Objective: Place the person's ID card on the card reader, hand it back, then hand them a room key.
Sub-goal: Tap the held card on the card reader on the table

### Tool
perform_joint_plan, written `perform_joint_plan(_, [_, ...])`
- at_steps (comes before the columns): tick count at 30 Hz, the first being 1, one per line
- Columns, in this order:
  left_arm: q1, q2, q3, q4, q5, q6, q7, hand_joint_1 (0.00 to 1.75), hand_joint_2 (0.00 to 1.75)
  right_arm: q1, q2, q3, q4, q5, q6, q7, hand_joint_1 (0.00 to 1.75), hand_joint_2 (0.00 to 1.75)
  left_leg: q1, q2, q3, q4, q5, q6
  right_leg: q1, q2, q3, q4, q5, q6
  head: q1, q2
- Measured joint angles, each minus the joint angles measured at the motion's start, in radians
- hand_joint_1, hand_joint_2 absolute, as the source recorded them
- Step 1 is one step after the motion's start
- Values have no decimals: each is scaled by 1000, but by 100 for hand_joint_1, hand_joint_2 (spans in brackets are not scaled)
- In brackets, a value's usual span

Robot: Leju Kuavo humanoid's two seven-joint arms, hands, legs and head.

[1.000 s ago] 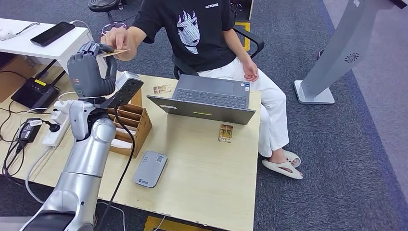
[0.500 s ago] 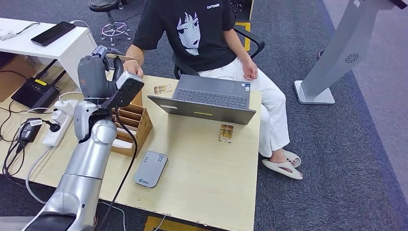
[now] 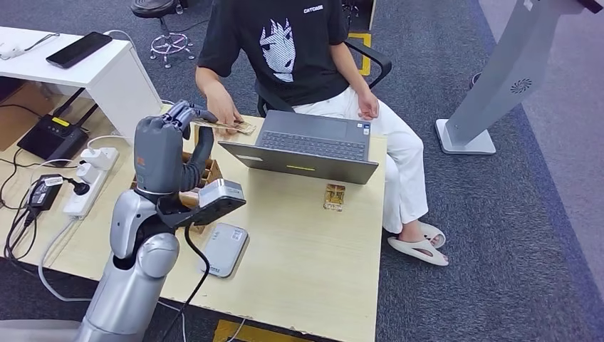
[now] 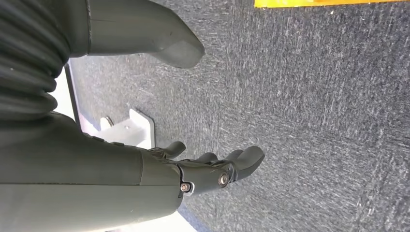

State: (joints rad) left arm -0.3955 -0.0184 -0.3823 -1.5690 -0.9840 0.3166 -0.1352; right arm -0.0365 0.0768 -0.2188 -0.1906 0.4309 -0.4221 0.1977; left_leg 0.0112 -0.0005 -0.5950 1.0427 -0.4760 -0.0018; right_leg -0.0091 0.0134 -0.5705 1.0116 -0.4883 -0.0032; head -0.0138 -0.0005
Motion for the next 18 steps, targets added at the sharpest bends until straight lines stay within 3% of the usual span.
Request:
perform_joint_plan(9, [135, 61, -86, -32, -163, -31, 100, 175, 175, 3, 9, -33, 1, -11, -5, 2, 0, 175, 0, 0, 0, 0, 0, 0, 0, 0, 0, 0, 0, 0, 0, 0])
perform_joint_plan(18, [160, 87, -99, 2, -249, -47, 193, 175, 175, 4, 16, -46, 1, -4, -5, 13, 0, 175, 0, 0, 0, 0, 0, 0, 0, 0, 0, 0, 0, 0, 0, 0])
